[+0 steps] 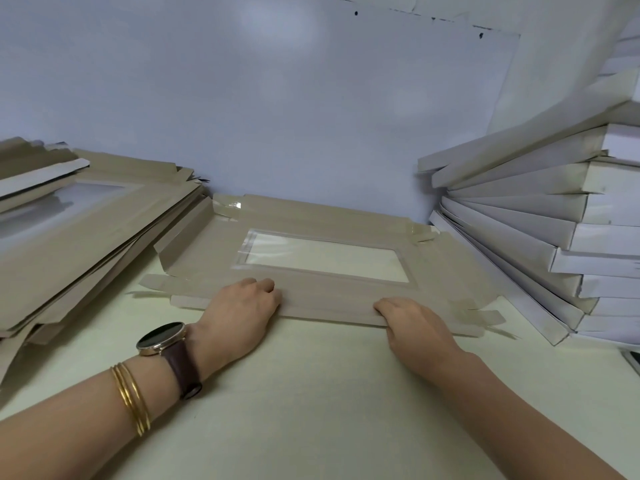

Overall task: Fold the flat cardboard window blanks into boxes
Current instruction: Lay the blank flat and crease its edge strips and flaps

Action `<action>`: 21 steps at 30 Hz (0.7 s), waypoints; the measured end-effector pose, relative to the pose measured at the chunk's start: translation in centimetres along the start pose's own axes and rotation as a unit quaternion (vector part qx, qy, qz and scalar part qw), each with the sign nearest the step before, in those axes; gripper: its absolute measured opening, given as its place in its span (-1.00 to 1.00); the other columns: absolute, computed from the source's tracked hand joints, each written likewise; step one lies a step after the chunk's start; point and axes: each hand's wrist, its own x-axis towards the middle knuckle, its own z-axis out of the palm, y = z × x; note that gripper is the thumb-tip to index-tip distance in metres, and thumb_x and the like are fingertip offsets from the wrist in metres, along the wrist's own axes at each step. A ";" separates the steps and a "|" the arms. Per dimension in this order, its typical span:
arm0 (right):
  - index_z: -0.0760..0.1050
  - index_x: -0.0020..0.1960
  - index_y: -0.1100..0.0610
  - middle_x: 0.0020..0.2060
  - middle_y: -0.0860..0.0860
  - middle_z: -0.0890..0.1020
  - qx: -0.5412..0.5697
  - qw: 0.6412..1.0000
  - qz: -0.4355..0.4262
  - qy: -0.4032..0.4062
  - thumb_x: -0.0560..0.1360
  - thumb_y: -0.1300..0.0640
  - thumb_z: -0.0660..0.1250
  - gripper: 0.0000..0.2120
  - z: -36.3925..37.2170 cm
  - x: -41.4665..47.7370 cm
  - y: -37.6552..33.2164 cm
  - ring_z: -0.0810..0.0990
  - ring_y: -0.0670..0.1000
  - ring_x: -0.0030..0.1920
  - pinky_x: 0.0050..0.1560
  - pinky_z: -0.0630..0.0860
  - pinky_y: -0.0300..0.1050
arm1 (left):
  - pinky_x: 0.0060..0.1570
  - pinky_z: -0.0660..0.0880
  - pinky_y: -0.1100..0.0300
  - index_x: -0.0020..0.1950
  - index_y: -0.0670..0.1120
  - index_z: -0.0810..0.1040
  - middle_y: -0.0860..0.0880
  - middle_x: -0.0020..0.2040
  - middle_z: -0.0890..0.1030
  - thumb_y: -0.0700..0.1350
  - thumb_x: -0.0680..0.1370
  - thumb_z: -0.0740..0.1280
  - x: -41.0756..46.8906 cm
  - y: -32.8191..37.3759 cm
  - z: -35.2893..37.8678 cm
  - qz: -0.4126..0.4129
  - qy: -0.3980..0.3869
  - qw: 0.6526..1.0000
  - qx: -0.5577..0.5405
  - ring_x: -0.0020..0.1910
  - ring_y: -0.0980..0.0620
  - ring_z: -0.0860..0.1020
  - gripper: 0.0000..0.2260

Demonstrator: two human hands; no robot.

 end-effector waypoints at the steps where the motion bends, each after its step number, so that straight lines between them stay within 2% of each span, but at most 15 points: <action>1: 0.44 0.21 0.09 0.18 0.02 0.54 0.000 1.000 0.000 -0.002 0.50 0.29 0.12 -0.67 0.0 -0.1 0.0 0.48 0.10 0.21 0.15 0.41 -0.04 | -0.06 0.45 0.11 0.19 0.03 0.47 0.07 0.13 0.50 -0.16 0.60 0.09 0.1 0.0 0.0 -0.002 -0.003 1.000 -0.001 0.06 -0.01 0.46 -0.76; 3: 0.44 0.22 0.09 0.17 0.03 0.54 0.002 1.000 -0.002 -0.006 0.48 0.31 0.13 -0.65 0.0 -0.1 0.1 0.50 0.12 0.21 0.14 0.43 -0.03 | -0.03 0.45 0.14 0.27 0.08 0.43 0.14 0.21 0.50 -0.17 0.58 0.09 0.1 -0.1 0.1 0.000 -0.011 1.000 -0.006 0.10 0.01 0.44 -0.68; 7: 0.38 0.32 0.08 0.23 0.05 0.49 0.007 1.000 -0.008 -0.018 0.49 0.29 0.12 -0.58 0.1 0.2 -0.6 0.46 0.13 0.25 0.18 0.43 0.00 | 0.01 0.48 0.09 0.35 0.10 0.38 0.14 0.26 0.48 -0.19 0.55 0.10 0.3 0.5 -0.1 0.002 -0.038 0.999 -0.010 0.12 -0.02 0.41 -0.60; 10: 0.32 0.42 0.07 0.35 0.04 0.41 0.050 0.997 -0.055 0.002 0.54 0.19 0.13 -0.56 0.6 0.7 -2.1 0.38 0.11 0.35 0.31 0.36 -0.02 | 0.21 0.43 0.03 0.38 0.05 0.37 0.08 0.34 0.44 -0.10 0.54 0.13 1.0 2.2 -0.2 0.008 -0.053 0.996 -0.065 0.27 -0.06 0.39 -0.61; 14: 0.24 0.50 0.12 0.46 0.04 0.34 0.078 0.990 -0.116 0.020 0.58 0.11 0.12 -0.52 1.4 1.7 -4.7 0.27 0.00 0.46 0.44 0.16 -0.17 | 0.40 0.26 0.04 0.47 -0.02 0.29 -0.01 0.43 0.38 -0.02 0.57 0.11 1.8 5.0 0.1 0.041 -0.069 0.991 -0.109 0.43 -0.01 0.30 -0.55; 21: 0.17 0.54 0.04 0.53 -0.06 0.20 0.059 0.995 -0.079 -0.010 0.61 0.08 0.09 -0.50 1.3 1.4 -1.6 0.15 -0.10 0.52 0.46 0.06 -0.23 | 0.41 0.19 0.22 0.53 0.03 0.21 0.06 0.54 0.21 -0.05 0.60 0.12 1.8 2.2 0.5 0.036 -0.064 0.991 -0.108 0.50 0.08 0.20 -0.53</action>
